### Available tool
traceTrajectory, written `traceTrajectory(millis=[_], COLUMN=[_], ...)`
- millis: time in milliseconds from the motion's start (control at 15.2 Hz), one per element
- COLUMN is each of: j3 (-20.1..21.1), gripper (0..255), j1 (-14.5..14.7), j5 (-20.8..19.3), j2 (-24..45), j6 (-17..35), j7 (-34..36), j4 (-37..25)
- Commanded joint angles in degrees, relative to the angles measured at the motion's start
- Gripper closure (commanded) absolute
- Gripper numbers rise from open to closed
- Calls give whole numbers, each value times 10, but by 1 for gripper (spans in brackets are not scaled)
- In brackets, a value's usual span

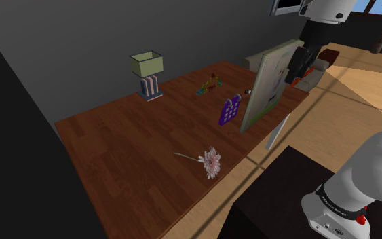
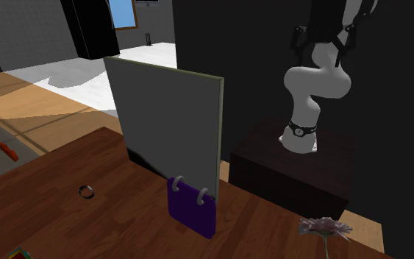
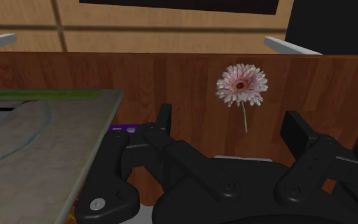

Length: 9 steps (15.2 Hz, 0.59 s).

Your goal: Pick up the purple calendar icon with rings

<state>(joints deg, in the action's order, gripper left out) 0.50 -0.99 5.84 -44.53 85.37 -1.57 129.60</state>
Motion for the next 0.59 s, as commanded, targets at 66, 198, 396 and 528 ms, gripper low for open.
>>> traceTrajectory(millis=[66, 198, 396, 528], j3=[3, 10, 19, 25], gripper=[0, 0, 0, 0], j1=[-3, -8, -16, -22], j5=[-3, -9, -20, -28], j2=[13, 42, 89, 123], j6=[17, 52, 102, 134], j7=[4, 12, 26, 36], j4=[5, 13, 19, 20])
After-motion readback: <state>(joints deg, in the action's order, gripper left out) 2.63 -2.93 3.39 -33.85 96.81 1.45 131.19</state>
